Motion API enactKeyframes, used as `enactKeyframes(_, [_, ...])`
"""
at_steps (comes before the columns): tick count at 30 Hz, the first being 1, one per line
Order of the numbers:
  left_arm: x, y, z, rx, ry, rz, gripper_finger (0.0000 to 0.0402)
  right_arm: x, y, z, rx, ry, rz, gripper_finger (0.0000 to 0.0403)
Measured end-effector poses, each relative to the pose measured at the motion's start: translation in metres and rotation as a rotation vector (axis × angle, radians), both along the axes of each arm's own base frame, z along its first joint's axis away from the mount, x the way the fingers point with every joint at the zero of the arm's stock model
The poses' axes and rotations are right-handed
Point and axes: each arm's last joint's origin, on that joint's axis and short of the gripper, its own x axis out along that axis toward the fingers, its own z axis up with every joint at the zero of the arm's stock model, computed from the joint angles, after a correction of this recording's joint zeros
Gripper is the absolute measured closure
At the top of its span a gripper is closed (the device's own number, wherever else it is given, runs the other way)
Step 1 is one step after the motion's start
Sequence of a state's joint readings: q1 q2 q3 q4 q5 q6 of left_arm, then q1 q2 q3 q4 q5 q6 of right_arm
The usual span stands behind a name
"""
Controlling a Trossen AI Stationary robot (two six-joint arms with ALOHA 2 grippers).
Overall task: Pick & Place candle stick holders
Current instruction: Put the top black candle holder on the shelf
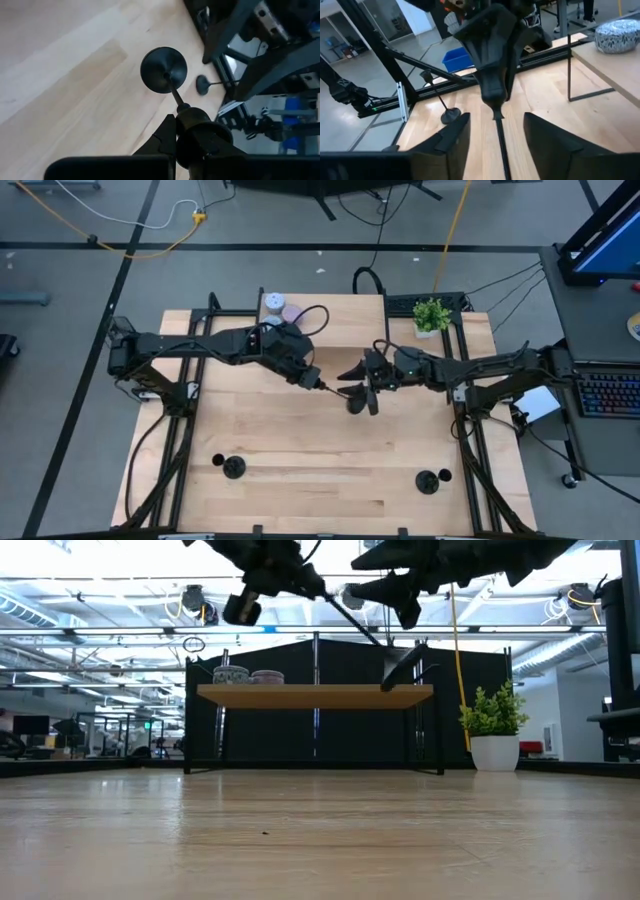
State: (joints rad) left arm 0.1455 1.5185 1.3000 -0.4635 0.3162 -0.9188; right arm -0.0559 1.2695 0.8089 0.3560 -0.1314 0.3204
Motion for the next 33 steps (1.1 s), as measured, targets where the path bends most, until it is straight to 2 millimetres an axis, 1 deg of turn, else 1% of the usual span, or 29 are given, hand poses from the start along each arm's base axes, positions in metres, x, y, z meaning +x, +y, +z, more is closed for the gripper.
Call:
enactKeyframes(3, [0.002,0.0,0.003,0.01,-0.033,0.006,0.0389,0.002,0.0,-0.006,0.009,0.033,-0.003,0.0208])
enactKeyframes(7, [0.003,0.001,0.005,0.009,-0.057,0.016,0.0389,0.008,0.0,-0.012,0.015,0.092,-0.001,0.0207])
enactKeyframes(16, [0.003,0.001,0.004,0.016,-0.043,0.026,0.0389,0.032,-0.002,0.007,-0.064,0.193,0.026,0.0208])
enactKeyframes(19, [0.002,0.0,0.003,0.022,-0.036,0.023,0.0389,0.04,-0.003,0.012,-0.066,0.202,0.025,0.0216])
enactKeyframes(21, [0.002,-0.001,0.003,0.024,-0.036,0.019,0.0389,0.043,-0.003,0.011,-0.063,0.245,0.027,0.0225])
enactKeyframes(23, [0.002,-0.001,0.003,0.028,-0.031,0.017,0.0389,0.048,-0.003,0.013,-0.073,0.25,0.031,0.0234])
enactKeyframes(25, [0.002,-0.001,0.003,0.031,-0.031,0.016,0.0389,0.047,-0.003,0.014,-0.074,0.274,0.033,0.0242])
enactKeyframes(33, [0.001,-0.001,0.001,0.042,-0.012,0.011,0.0389,0.048,-0.003,0.017,-0.072,0.251,0.031,0.0275])
